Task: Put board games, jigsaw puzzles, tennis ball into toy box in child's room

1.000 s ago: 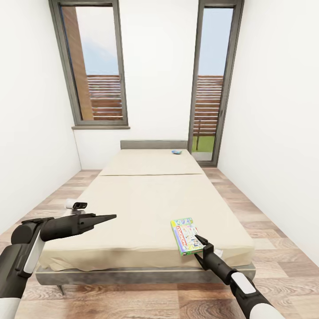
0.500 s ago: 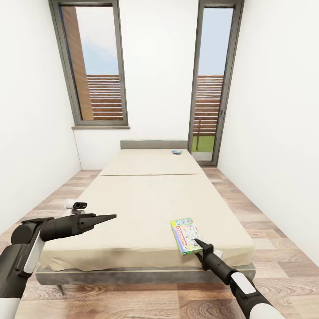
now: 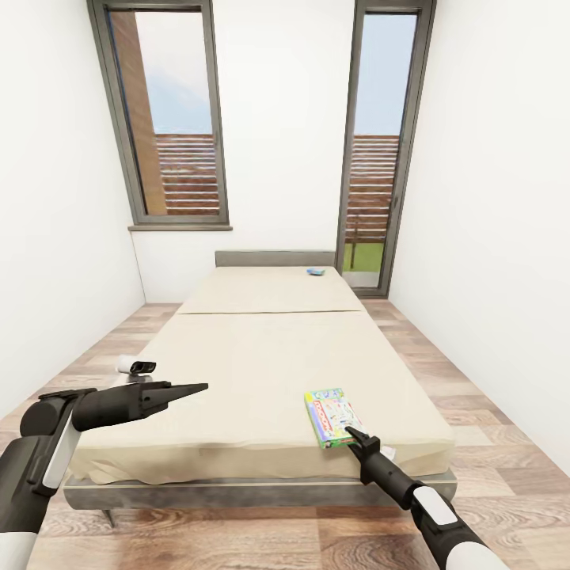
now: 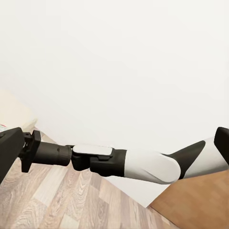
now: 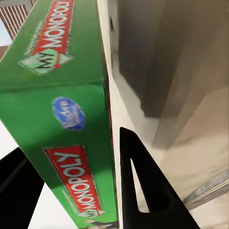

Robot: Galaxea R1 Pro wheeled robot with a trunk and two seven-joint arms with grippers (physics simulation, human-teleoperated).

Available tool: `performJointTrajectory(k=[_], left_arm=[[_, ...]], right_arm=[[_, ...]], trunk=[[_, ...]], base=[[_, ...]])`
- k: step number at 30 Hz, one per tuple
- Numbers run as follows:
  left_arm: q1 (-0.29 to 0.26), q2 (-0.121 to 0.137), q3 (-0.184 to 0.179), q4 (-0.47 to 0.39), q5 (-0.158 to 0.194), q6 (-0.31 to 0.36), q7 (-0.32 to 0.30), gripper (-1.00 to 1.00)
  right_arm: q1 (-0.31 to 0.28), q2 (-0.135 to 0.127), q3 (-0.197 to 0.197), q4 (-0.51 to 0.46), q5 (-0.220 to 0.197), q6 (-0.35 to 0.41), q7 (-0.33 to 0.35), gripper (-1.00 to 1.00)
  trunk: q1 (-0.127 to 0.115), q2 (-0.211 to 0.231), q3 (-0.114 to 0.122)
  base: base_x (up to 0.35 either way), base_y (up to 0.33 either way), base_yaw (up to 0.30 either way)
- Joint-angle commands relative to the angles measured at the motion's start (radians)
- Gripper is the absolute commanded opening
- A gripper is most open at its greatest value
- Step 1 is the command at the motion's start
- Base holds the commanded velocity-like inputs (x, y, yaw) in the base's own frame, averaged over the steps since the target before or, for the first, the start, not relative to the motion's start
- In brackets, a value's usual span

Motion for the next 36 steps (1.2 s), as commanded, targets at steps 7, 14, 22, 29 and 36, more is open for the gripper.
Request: performJointTrajectory(k=[7, 14, 22, 29, 36], left_arm=[[-0.001, 0.002, 0.000, 0.000, 0.000, 0.011, -0.004, 1.00], [-0.001, 0.003, 0.002, 0.000, -0.001, 0.011, -0.004, 1.00], [-0.005, 0.005, 0.004, 0.000, -0.001, 0.011, -0.004, 1.00], [-0.011, 0.011, 0.025, 0.000, -0.002, 0.011, -0.004, 1.00], [-0.014, 0.013, 0.061, 0.001, -0.004, 0.011, -0.004, 1.00]], right_arm=[[-0.001, 0.000, -0.005, 0.001, 0.002, 0.007, 0.000, -1.00], [-0.001, -0.001, -0.003, 0.000, 0.003, 0.009, 0.000, -1.00], [-0.008, -0.001, 0.000, -0.013, 0.005, 0.013, 0.000, -1.00], [-0.017, -0.003, 0.003, -0.017, 0.014, 0.056, 0.001, -1.00], [-0.019, -0.005, 0.004, -0.018, 0.015, 0.062, 0.015, -1.00]], trunk=[[-0.012, 0.021, 0.008], [-0.039, 0.070, 0.030], [-0.069, 0.126, 0.055], [-0.096, 0.175, 0.077], [-0.123, 0.224, 0.099]], base=[[0.000, 0.000, 0.000], [0.000, 0.000, 0.000], [0.000, 0.000, 0.000], [0.000, 0.000, 0.000], [0.000, 0.000, 0.000]])
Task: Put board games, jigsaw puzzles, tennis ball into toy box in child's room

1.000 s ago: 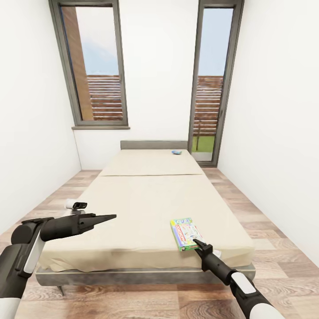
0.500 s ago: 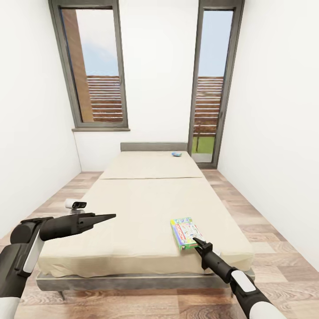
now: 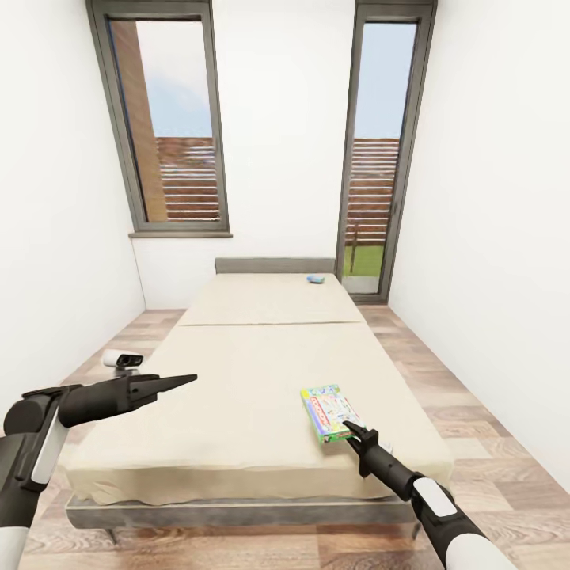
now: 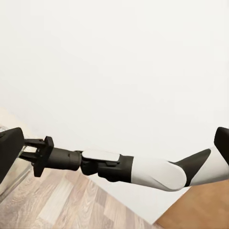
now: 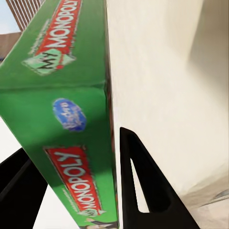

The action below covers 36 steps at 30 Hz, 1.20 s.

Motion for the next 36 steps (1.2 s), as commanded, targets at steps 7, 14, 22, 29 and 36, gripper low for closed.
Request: performJointTrajectory(k=[7, 14, 22, 29, 36], left_arm=[[-0.001, 0.022, 0.002, 0.000, -0.002, 0.011, -0.004, 1.00], [-0.002, 0.024, 0.001, 0.000, -0.004, 0.011, -0.004, 1.00], [-0.001, 0.024, 0.000, 0.000, -0.004, 0.011, -0.004, 1.00], [-0.002, 0.026, 0.002, 0.002, -0.004, 0.011, -0.004, 1.00], [-0.003, 0.028, 0.002, 0.006, -0.005, 0.011, -0.004, 1.00]], right_arm=[[0.000, 0.000, 0.002, -0.040, 0.003, 0.006, 0.004, -1.00], [0.001, -0.001, 0.009, -0.067, 0.010, 0.006, 0.005, -1.00], [0.005, -0.001, 0.149, -0.189, 0.054, 0.012, 0.006, -1.00], [0.014, -0.001, 0.192, -0.260, 0.060, 0.012, 0.075, -1.00], [0.014, -0.001, 0.193, -0.299, 0.060, 0.008, 0.099, -1.00]], trunk=[[-0.027, 0.049, 0.021], [-0.054, 0.098, 0.043], [-0.085, 0.154, 0.068], [-0.111, 0.203, 0.090], [-0.138, 0.252, 0.112]], base=[[0.000, 0.000, 0.000], [-0.121, 0.000, 0.000], [-0.047, 0.000, 0.000], [-0.001, 0.000, 0.000], [0.000, 0.000, 0.000]])
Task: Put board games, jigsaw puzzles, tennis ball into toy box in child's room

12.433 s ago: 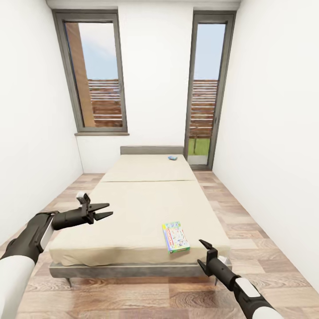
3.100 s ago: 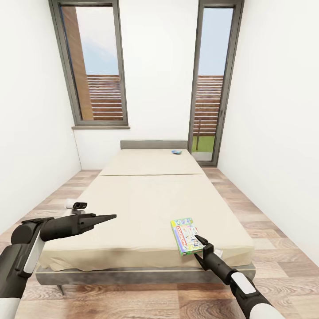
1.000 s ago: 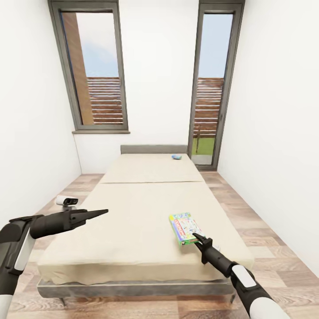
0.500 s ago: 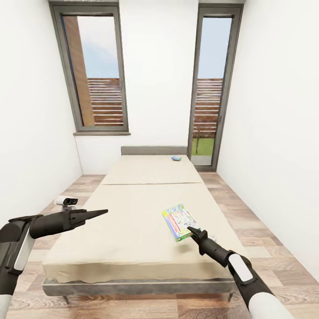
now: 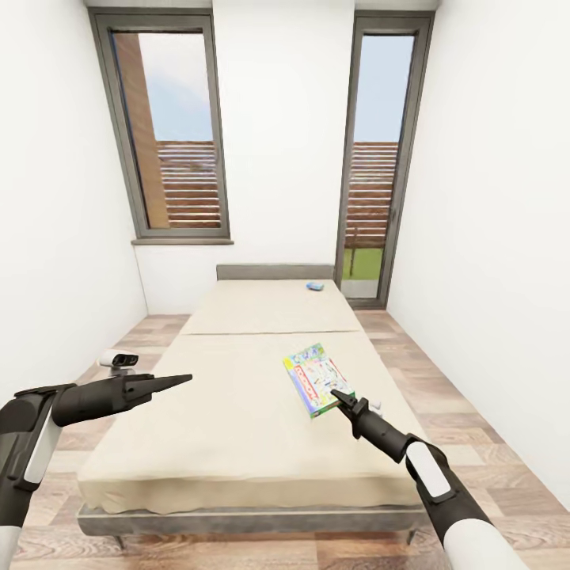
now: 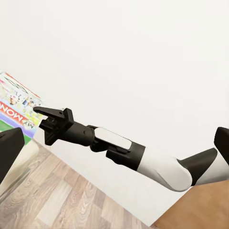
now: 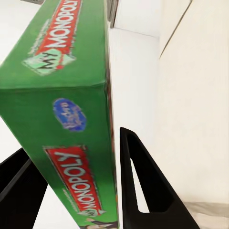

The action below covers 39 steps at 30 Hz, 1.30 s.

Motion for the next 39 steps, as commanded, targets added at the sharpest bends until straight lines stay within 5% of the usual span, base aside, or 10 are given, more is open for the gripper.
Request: performJointTrajectory(k=[1, 27, 39], left_arm=[[-0.001, 0.000, 0.000, 0.000, -0.001, 0.011, -0.004, 1.00], [-0.001, 0.002, 0.001, 0.002, -0.002, 0.011, -0.004, 1.00], [0.000, 0.001, 0.000, 0.002, -0.004, 0.011, -0.004, 1.00]], right_arm=[[-0.001, 0.000, -0.002, 0.000, 0.000, 0.005, 0.002, -1.00], [-0.001, 0.001, 0.003, -0.065, 0.001, 0.000, 0.001, -1.00], [-0.002, 0.001, 0.002, -0.079, 0.001, -0.001, 0.001, -1.00]], trunk=[[-0.004, 0.007, 0.002], [-0.104, 0.189, 0.084], [-0.150, 0.273, 0.121]], base=[[0.000, 0.000, 0.000], [0.000, 0.000, 0.003], [0.000, 0.000, 0.259]])
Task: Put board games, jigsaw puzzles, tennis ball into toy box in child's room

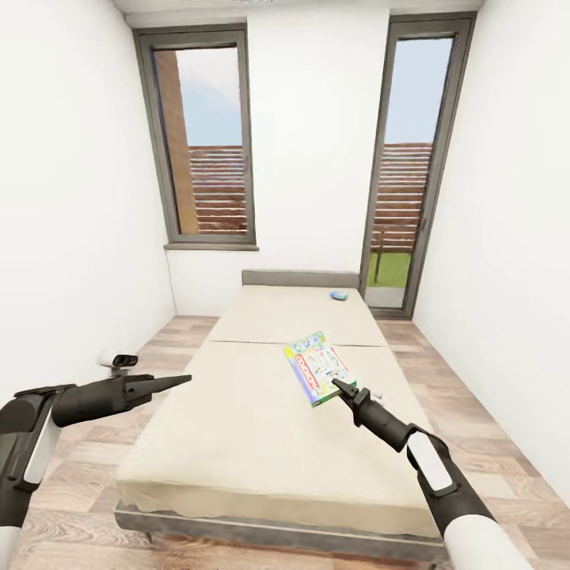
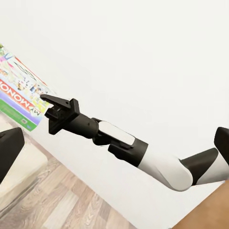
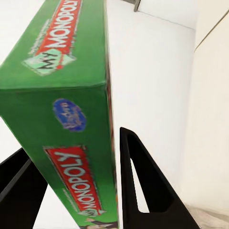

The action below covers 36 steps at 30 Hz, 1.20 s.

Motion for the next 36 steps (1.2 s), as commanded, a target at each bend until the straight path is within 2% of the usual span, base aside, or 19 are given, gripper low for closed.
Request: performJointTrajectory(k=[1, 36], left_arm=[[-0.001, 0.000, 0.000, 0.000, -0.001, 0.011, -0.004, 1.00], [-0.001, 0.000, 0.000, 0.006, -0.015, 0.010, -0.004, 1.00]], right_arm=[[0.000, 0.000, -0.002, 0.000, -0.004, 0.006, 0.001, -1.00], [0.000, 0.000, -0.002, 0.004, -0.004, -0.002, -0.002, -1.00]], trunk=[[-0.004, 0.007, 0.002], [-0.138, 0.252, 0.112]], base=[[0.000, 0.000, 0.290], [0.000, 0.000, 0.291]])
